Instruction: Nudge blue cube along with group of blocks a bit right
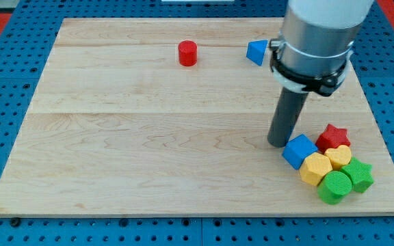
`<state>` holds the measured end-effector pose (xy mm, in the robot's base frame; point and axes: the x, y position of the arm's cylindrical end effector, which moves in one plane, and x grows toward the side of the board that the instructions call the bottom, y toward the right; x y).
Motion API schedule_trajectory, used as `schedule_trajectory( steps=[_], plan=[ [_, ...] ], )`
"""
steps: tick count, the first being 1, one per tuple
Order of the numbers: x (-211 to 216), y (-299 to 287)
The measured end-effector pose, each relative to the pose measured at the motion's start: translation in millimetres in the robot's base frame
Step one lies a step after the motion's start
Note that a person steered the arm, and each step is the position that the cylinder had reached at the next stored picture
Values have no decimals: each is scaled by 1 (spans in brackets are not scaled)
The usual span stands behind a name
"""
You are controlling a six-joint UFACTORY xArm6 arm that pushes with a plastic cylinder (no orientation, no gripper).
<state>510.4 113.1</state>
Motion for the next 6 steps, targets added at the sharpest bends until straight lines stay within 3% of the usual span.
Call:
schedule_trajectory(
  steps=[2, 6],
  plan=[
    [25, -17],
    [20, 7]
  ],
)
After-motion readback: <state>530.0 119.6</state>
